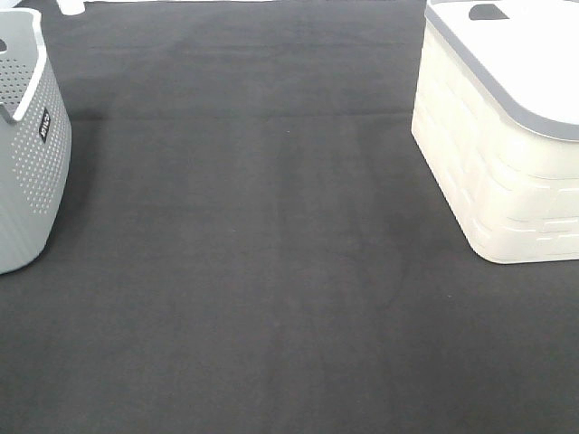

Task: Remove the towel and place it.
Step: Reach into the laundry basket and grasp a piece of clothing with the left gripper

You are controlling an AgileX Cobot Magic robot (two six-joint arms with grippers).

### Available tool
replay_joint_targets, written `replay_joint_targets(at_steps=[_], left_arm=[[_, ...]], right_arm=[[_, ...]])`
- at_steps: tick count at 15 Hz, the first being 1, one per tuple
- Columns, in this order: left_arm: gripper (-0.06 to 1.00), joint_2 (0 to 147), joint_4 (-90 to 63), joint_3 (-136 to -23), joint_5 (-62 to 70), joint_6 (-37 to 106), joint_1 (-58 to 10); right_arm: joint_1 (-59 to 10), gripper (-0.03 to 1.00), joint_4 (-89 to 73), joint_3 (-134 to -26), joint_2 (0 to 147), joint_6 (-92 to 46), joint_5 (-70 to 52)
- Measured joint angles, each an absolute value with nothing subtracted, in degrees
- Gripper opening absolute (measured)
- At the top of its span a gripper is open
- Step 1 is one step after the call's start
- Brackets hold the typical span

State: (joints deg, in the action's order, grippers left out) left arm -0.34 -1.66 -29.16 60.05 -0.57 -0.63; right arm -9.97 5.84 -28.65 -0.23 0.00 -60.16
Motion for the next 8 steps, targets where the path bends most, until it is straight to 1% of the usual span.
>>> replay_joint_targets(at_steps=[8], left_arm=[[0.79,-0.34,-1.66,-29.16,60.05,-0.57,-0.63]], right_arm=[[-9.97,0.70,5.84,-28.65,-0.23,0.00,-60.16]])
